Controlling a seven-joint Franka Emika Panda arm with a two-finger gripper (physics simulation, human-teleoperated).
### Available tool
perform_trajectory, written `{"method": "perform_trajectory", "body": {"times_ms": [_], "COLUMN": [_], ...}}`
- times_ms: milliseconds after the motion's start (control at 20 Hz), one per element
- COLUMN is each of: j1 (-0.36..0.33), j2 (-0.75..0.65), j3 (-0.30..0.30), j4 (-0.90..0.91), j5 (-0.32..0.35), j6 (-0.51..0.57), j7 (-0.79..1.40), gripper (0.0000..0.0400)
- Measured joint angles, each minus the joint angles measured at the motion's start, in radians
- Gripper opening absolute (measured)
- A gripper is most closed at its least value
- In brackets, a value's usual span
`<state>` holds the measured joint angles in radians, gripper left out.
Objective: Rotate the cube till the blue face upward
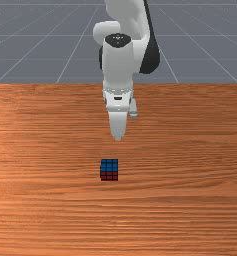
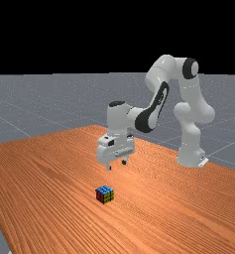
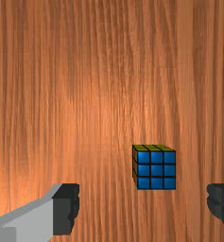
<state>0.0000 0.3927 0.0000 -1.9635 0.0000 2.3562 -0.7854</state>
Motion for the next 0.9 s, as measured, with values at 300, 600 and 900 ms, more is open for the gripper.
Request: {"method": "perform_trajectory", "body": {"times_ms": [300,600,900], "j1": [0.006,0.022,0.058], "j2": [0.002,0.031,0.039], "j3": [-0.007,-0.052,-0.089], "j4": [0.004,0.071,0.087], "j5": [0.005,0.023,0.041], "j6": [-0.004,-0.055,-0.078], "j7": [0.041,0.24,0.465], "gripper": [0.0367,0.0018,0.0001]}}
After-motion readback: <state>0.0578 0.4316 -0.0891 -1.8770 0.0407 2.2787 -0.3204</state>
